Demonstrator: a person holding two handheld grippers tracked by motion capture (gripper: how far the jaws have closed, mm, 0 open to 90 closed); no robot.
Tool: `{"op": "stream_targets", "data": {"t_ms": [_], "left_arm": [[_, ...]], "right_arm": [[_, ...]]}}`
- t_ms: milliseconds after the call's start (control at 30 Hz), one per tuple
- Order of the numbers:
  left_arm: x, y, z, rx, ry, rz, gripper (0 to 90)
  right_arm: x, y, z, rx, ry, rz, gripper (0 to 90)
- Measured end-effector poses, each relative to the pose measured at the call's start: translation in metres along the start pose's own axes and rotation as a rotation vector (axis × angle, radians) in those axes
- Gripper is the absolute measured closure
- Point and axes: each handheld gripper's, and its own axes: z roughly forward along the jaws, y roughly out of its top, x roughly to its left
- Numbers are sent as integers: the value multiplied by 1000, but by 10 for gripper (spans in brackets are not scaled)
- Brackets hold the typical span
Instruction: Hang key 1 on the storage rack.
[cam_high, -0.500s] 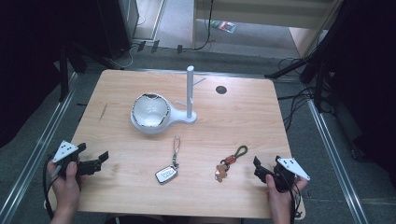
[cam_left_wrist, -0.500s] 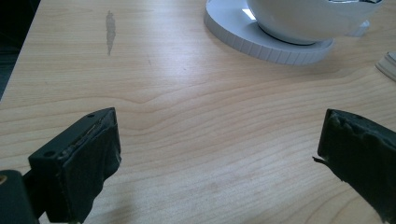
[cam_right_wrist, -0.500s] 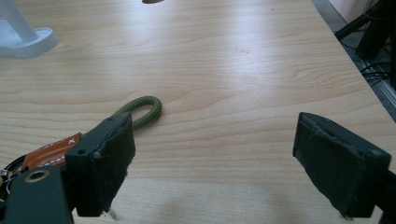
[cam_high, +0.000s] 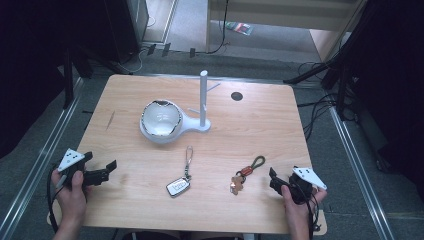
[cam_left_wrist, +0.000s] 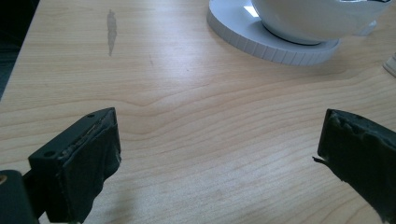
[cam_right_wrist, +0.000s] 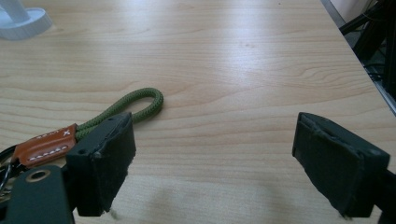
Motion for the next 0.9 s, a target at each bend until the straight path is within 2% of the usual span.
{"op": "stream_targets", "data": {"t_ms": [167,500,600,733,900], "left_arm": [[0,0,0,5,-2,-4,0],[0,-2,-2,-3,-23,-10,0],[1,-2,-3,0,-28,-15,0],[0,-2,-3,6,-32,-18,0],[-1,-2,-1,23,-34,-3,0]], "right_arm": [[-2,0,0,-1,-12,7,135],[1,3,4,60,-50,-14,154],[3,7,4,59,-43,10,163],[11,11,4,71,-43,-19,175],[20,18,2,106,-54,-55,191]]}}
